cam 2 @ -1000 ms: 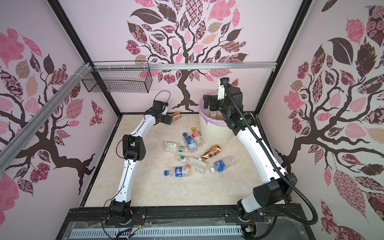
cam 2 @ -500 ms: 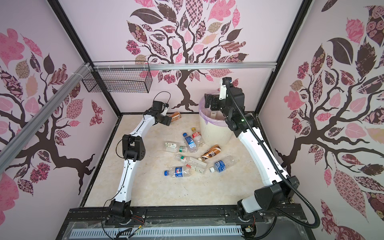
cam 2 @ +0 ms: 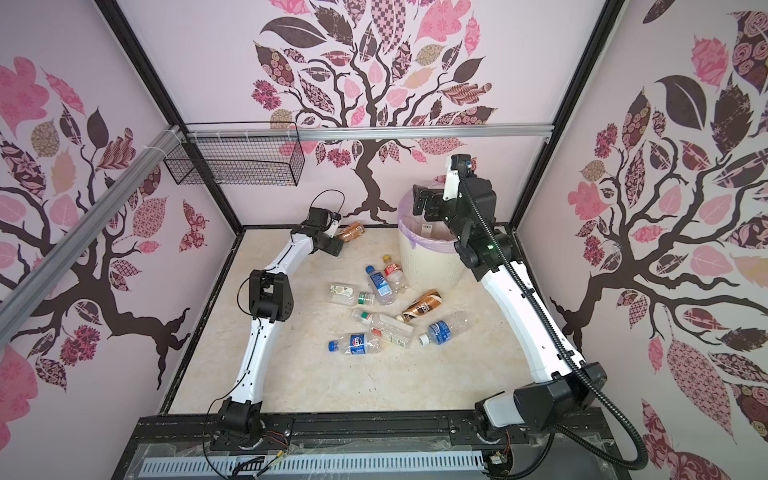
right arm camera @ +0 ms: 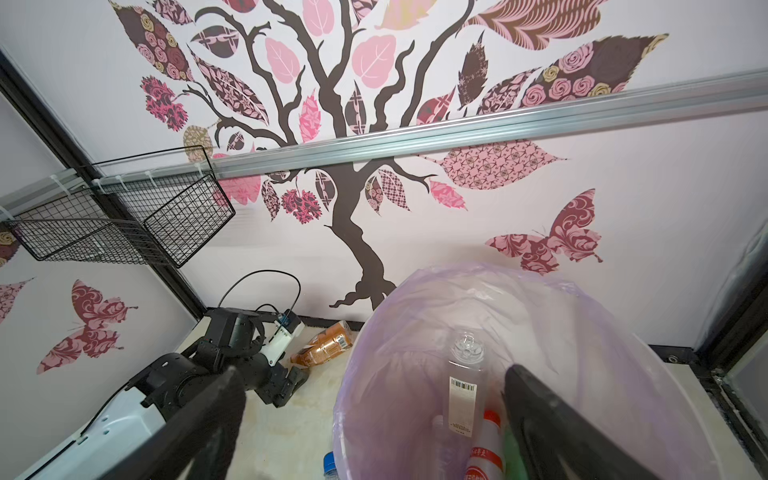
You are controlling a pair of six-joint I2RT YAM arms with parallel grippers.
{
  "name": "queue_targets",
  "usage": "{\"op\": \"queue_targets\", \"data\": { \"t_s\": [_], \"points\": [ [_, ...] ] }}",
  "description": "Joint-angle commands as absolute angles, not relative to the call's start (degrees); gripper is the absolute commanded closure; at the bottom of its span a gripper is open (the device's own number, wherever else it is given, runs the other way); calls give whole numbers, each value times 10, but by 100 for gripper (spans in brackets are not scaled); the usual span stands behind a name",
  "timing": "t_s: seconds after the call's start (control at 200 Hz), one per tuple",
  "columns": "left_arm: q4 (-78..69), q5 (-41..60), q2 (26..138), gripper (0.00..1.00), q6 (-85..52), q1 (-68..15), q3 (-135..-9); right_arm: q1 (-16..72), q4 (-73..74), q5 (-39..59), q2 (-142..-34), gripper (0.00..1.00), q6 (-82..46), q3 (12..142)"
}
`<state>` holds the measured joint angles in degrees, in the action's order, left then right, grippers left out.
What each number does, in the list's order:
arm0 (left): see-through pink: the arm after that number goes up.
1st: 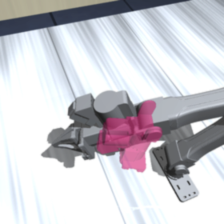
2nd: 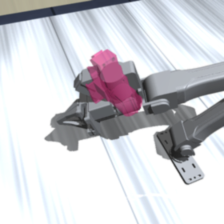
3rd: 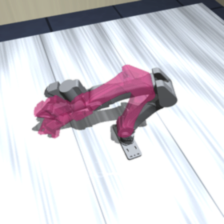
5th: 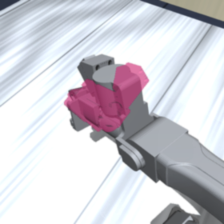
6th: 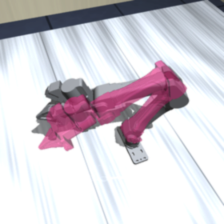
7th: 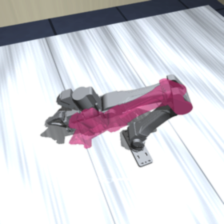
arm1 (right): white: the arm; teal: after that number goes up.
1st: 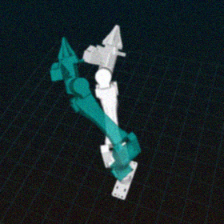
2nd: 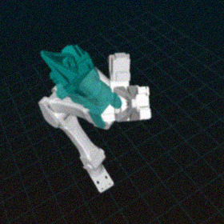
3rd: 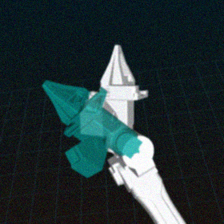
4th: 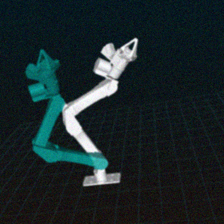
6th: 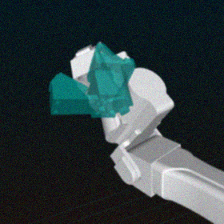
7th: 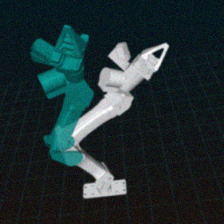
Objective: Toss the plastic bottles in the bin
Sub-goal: 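Lower the left gripper onto the brown Nescafe bottle and close it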
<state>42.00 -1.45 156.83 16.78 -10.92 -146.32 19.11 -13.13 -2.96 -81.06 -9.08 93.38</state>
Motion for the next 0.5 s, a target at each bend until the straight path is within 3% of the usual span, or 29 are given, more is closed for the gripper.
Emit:
{"op": "queue_targets", "data": {
  "t_s": [0.0,0.325,0.495],
  "points": [
    [421,-20,1592,19,179,-112,-1487,194,-117,-33,-794,0,-98,937],
    [421,-11,1587,37,185,-114,-1479,194,-112,-38,-786,0,-99,931],
    [424,-4,1581,52,178,-117,-1469,194,-111,-40,-785,0,-99,929]
  ]
}}
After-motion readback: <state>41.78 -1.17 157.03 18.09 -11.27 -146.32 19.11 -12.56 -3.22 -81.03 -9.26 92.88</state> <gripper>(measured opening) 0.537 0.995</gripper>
